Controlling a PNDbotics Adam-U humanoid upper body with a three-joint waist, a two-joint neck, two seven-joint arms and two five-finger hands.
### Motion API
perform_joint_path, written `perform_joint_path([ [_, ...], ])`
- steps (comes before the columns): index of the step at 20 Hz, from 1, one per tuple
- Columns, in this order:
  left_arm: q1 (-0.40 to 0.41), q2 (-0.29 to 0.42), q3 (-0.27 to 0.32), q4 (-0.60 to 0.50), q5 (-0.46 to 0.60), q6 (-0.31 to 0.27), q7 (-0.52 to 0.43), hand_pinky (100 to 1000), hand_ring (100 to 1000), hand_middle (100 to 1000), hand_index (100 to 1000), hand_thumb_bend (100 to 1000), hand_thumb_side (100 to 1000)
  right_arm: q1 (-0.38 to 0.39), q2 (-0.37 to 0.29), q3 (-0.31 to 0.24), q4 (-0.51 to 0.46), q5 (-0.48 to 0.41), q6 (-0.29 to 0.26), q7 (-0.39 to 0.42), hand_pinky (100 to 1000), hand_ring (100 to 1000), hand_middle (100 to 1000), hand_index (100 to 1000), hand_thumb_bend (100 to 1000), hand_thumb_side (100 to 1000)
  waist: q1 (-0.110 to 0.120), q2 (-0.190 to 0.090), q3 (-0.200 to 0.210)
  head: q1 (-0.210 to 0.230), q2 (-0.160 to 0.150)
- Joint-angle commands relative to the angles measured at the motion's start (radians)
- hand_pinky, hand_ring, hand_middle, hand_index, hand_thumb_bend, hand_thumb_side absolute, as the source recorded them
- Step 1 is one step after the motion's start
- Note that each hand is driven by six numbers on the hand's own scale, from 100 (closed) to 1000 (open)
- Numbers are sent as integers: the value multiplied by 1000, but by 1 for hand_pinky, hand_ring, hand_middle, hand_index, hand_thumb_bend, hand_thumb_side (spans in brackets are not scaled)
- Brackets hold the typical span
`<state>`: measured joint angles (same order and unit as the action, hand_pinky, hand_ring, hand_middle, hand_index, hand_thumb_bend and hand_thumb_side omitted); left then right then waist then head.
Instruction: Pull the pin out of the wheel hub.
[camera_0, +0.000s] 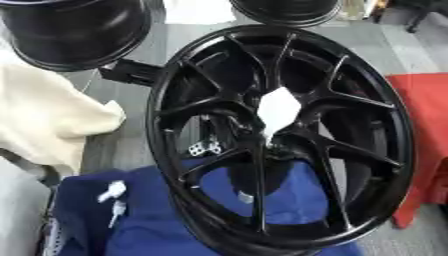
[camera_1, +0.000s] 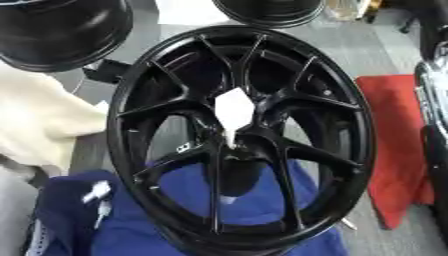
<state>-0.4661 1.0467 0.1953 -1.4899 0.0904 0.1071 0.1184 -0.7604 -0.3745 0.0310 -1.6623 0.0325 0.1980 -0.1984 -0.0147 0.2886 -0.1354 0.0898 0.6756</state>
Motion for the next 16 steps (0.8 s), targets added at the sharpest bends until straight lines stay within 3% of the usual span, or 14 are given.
perform_joint_path([
  [1,0,23,16,-42,102,-3,63,732,760,635,721,100,649,-15,-15,-4,-17,1,-2,0,681,578,570,698,100,726,4,-26,1,1,-1],
  [6,14,-43,31,-129,201,-18,156,725,732,658,722,100,670,-21,-17,-4,-18,5,-1,3,681,579,571,699,100,726,3,-28,3,6,0],
  [16,66,-299,66,-339,269,6,321,683,680,617,704,100,681,-22,-8,-6,-22,3,-1,-1,680,579,571,699,100,727,-5,-25,1,15,5],
])
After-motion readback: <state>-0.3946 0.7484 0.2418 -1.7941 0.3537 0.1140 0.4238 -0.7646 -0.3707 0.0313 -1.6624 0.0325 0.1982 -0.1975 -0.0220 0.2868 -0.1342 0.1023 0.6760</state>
